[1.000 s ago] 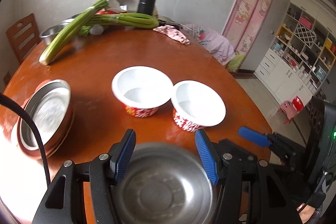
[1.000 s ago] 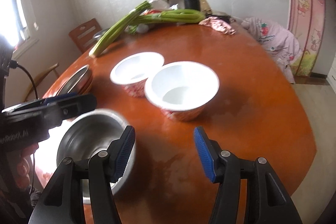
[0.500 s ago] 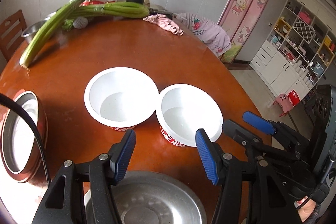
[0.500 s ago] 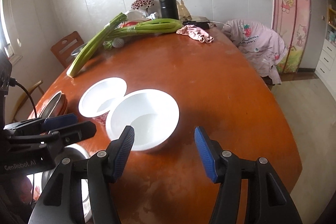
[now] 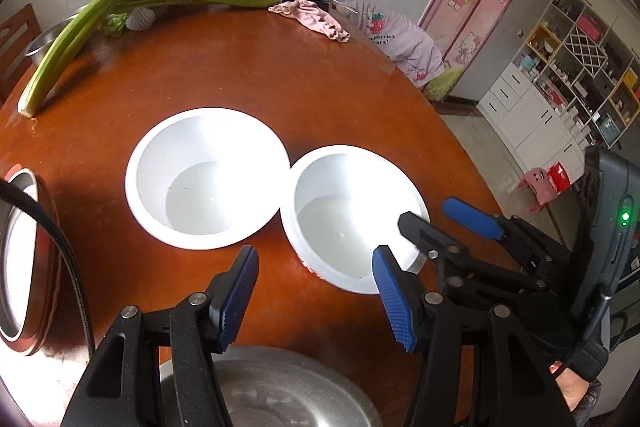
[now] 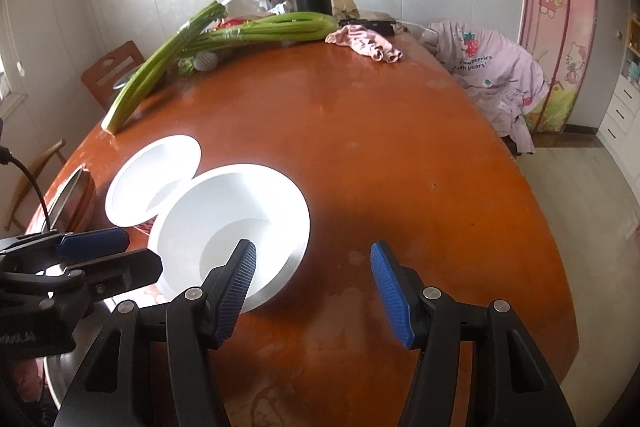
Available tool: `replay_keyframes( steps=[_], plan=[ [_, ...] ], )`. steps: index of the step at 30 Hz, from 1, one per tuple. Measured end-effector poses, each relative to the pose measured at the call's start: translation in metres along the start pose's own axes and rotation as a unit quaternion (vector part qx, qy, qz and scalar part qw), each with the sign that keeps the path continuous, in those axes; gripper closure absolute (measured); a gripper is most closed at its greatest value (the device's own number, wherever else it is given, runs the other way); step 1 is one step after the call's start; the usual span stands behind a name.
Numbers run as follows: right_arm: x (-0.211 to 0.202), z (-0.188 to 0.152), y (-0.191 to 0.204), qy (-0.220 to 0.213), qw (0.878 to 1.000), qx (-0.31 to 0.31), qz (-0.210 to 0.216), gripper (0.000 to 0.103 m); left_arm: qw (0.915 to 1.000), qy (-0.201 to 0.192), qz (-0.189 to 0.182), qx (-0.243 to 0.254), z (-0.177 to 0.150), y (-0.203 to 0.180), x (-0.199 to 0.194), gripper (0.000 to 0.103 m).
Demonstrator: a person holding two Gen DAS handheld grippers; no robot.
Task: Organize plates and bowls
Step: 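Grasp the white bowl's rim with the left tool and lift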
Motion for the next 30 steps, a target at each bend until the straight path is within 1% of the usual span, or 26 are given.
replay_keyframes(
  steps=[4,10,13,17,23,30],
  plan=[
    [0.011,-0.002,0.001,0.013,1.000,-0.009,0.007,0.041,0.9998,0.015,0.001,-0.012,0.003,0.001,0.011,0.044],
    [0.020,-0.005,0.010,0.027,0.999,-0.025,0.024,0.041,0.9995,0.019,-0.010,-0.023,0.006,0.003,0.019,0.045],
    [0.023,-0.008,0.015,0.037,0.998,-0.029,0.044,0.041,0.9992,0.021,-0.016,-0.030,0.006,0.005,0.023,0.045],
    [0.025,-0.013,0.022,0.046,0.996,-0.040,0.060,0.041,0.9989,0.024,-0.022,-0.034,0.007,0.006,0.026,0.045],
    [0.025,-0.023,0.028,0.059,0.994,-0.043,0.076,0.041,0.9984,0.031,-0.034,-0.033,0.006,0.004,0.031,0.045],
    [0.022,-0.031,0.036,0.067,0.992,-0.043,0.093,0.041,0.9984,0.037,-0.039,-0.019,0.003,-0.006,0.032,0.045]
  ],
)
Point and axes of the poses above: each gripper's, at about its wrist camera, not at the fingertips, and x roughly the way its jaws point, y to its left, z to its top, the point moved 6 cm from there along x, roughly the way its jaws point, and after that the axes turned 12 degrees about x, right-handed, at the moved point
